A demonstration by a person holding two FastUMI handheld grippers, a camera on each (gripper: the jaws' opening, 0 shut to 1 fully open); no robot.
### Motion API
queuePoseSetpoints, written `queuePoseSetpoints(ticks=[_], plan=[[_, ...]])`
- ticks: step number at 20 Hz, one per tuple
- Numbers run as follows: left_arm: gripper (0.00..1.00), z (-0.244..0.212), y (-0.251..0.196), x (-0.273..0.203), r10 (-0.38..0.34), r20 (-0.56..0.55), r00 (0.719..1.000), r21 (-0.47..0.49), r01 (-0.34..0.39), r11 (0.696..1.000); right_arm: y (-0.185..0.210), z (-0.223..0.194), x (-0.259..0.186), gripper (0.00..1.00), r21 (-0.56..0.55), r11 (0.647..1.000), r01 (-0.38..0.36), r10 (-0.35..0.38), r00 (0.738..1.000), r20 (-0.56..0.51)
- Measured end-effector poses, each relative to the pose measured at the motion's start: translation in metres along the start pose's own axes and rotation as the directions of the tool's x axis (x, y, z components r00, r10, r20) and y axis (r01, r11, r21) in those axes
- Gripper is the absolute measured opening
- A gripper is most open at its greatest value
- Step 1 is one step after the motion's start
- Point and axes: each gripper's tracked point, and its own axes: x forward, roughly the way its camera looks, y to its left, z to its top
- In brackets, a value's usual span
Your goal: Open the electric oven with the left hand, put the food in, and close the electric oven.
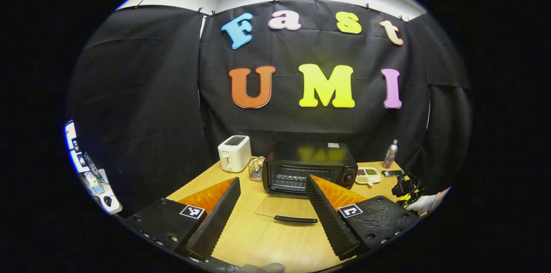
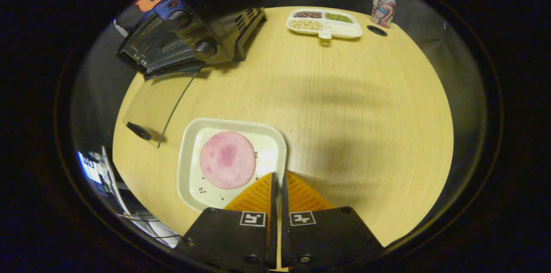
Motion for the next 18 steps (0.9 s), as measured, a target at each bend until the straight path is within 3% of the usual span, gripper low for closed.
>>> queuePoseSetpoints(ticks=[5,6,11,16,18], plan=[[0.97,0.0,-0.006,-0.008,0.063,-0.013,0.998,-0.003,-0.063,0.998,-0.002,0.002,0.0,0.01,0.027,0.989,-0.143,0.143,0.99,-0.015],[0.97,0.001,-0.008,-0.008,0.072,-0.012,0.997,-0.002,-0.072,0.997,-0.001,0.002,0.0,0.04,0.049,0.982,-0.182,0.183,0.983,-0.005],[0.97,0.013,-0.027,-0.003,0.046,-0.008,0.999,0.011,-0.046,0.999,0.006,0.004,-0.008,0.01,0.178,0.916,-0.358,0.351,0.934,0.072],[0.96,0.024,-0.034,0.014,-0.054,0.012,0.998,0.021,0.053,0.998,0.009,0.008,-0.032,0.07,0.249,0.887,-0.389,0.351,0.918,0.183],[0.96,0.026,-0.031,0.019,-0.101,0.019,0.995,0.02,0.1,0.995,0.013,0.011,-0.049,0.04,0.293,0.871,-0.394,0.332,0.913,0.238]])
